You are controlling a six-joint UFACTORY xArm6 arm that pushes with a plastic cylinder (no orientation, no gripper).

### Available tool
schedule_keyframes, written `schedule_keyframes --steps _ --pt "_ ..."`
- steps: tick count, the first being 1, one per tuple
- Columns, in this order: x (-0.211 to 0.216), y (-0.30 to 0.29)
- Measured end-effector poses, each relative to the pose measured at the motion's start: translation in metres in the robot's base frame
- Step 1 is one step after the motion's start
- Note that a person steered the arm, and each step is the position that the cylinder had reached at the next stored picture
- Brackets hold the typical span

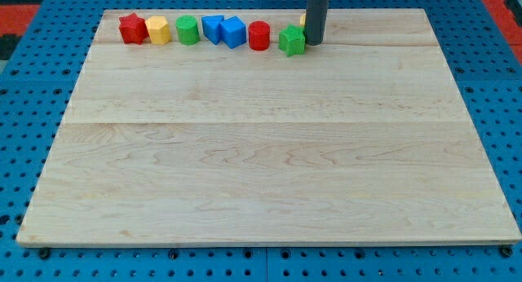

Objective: Place the green star at the right side of the red circle

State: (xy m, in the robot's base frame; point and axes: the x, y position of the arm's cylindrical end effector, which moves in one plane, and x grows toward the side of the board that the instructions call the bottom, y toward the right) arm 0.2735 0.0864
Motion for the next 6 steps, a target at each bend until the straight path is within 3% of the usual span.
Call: schedule_keyframes --steps 1,4,6 --pt "0.038 0.028" --pt "-0.009 -0.006" --pt "0.018 0.001"
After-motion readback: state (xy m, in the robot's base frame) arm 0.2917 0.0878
